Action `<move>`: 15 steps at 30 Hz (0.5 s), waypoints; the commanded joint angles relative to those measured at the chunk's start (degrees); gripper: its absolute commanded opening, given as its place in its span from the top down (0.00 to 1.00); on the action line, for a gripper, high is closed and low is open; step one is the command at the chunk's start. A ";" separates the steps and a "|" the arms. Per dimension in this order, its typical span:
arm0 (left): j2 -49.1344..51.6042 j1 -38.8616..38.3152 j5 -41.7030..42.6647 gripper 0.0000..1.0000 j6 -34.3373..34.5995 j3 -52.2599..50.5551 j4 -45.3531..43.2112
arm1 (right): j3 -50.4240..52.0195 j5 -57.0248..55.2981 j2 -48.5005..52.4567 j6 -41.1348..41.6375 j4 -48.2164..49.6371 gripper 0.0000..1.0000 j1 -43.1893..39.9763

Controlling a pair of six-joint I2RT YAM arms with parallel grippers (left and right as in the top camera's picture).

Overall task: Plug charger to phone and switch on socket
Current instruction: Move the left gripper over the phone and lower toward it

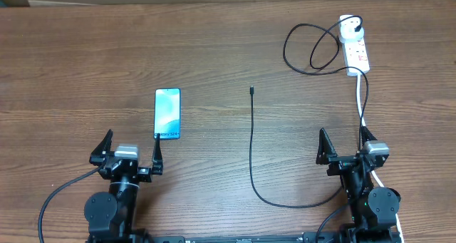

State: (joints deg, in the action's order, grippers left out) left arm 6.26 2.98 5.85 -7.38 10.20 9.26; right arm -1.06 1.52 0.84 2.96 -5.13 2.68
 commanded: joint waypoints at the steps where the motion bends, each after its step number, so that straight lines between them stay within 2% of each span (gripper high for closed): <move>1: 3.15 -0.37 2.05 0.00 2.97 3.28 -0.48 | 0.59 0.09 -0.61 -0.02 0.37 0.00 0.26; 6: 9.57 -0.37 7.13 0.00 3.13 6.91 -0.07 | 0.59 0.09 -0.61 -0.04 0.37 0.00 0.26; 15: 24.92 -0.37 9.31 0.00 3.15 18.64 4.48 | 0.59 0.09 -0.61 -0.04 0.37 0.00 0.26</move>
State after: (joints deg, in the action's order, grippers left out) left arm 28.14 2.98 12.80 -5.21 24.10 13.04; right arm -1.06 1.52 0.84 2.96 -5.13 2.66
